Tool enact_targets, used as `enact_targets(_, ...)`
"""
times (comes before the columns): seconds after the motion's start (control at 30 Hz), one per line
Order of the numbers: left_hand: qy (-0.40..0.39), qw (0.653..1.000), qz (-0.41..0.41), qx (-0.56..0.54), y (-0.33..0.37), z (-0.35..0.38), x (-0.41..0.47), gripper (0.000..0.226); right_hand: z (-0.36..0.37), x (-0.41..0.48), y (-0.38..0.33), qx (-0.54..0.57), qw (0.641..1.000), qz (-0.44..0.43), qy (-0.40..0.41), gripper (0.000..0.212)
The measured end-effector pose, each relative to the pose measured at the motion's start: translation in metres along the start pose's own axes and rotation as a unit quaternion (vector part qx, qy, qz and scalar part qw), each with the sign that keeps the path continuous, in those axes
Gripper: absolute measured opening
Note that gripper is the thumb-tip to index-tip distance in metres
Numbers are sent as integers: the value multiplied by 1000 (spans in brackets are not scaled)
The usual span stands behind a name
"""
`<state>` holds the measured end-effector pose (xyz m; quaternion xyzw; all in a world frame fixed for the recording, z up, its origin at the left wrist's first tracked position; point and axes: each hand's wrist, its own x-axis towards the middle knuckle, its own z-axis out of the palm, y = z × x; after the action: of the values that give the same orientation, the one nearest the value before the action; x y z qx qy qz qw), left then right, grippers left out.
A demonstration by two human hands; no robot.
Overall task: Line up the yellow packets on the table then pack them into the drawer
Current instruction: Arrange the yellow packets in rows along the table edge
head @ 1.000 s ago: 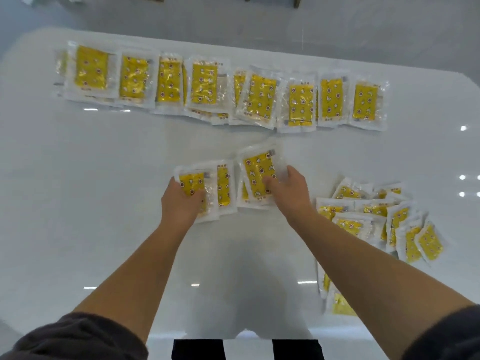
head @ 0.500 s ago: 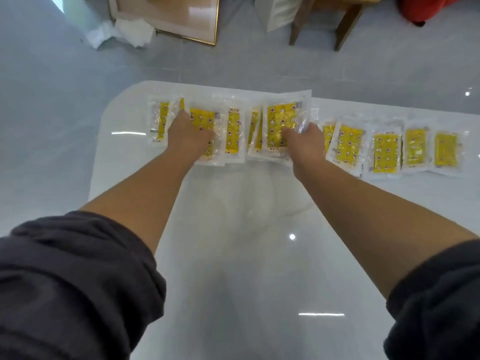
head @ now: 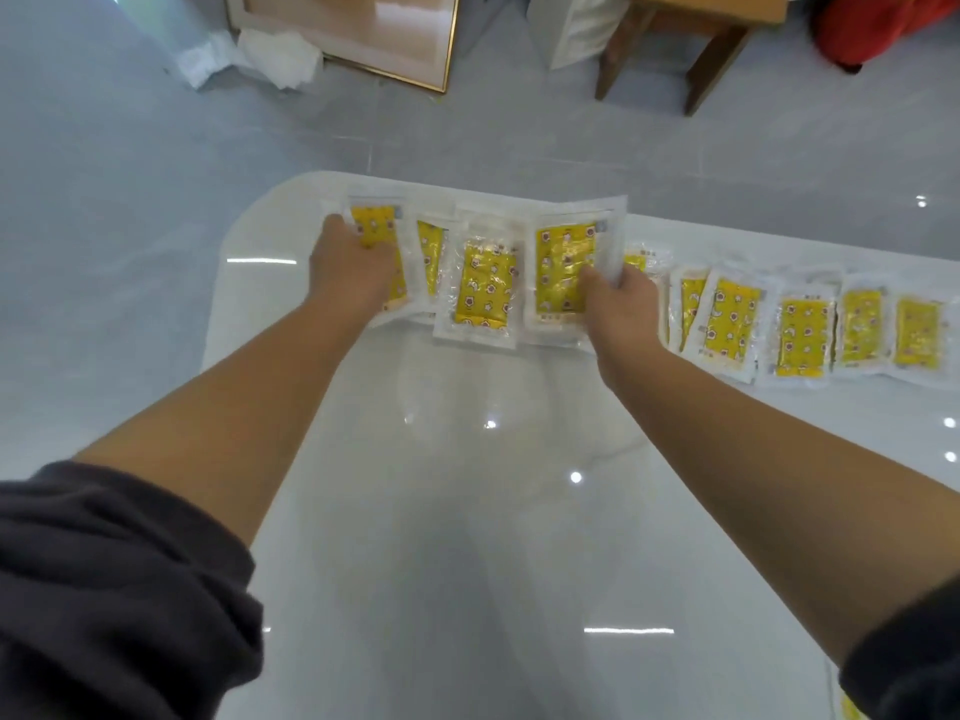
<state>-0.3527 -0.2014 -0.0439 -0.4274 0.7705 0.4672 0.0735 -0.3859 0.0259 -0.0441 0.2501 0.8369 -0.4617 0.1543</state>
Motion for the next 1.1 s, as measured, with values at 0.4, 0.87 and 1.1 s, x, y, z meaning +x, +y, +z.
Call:
enact_targets(0.4, 54, 991, -19, 119, -21, -21, 44, 39, 58, -9, -14, 31, 993, 49, -106, 11)
enact_targets(0.87, -32, 944, 100, 314, -43, -2, 26, 48, 59, -21, -10, -181, 971, -88, -132, 22)
enact_targets(1.1, 9, 959, 172, 223, -11, 15, -29, 49, 8, -32, 10, -141, 975, -116, -129, 35)
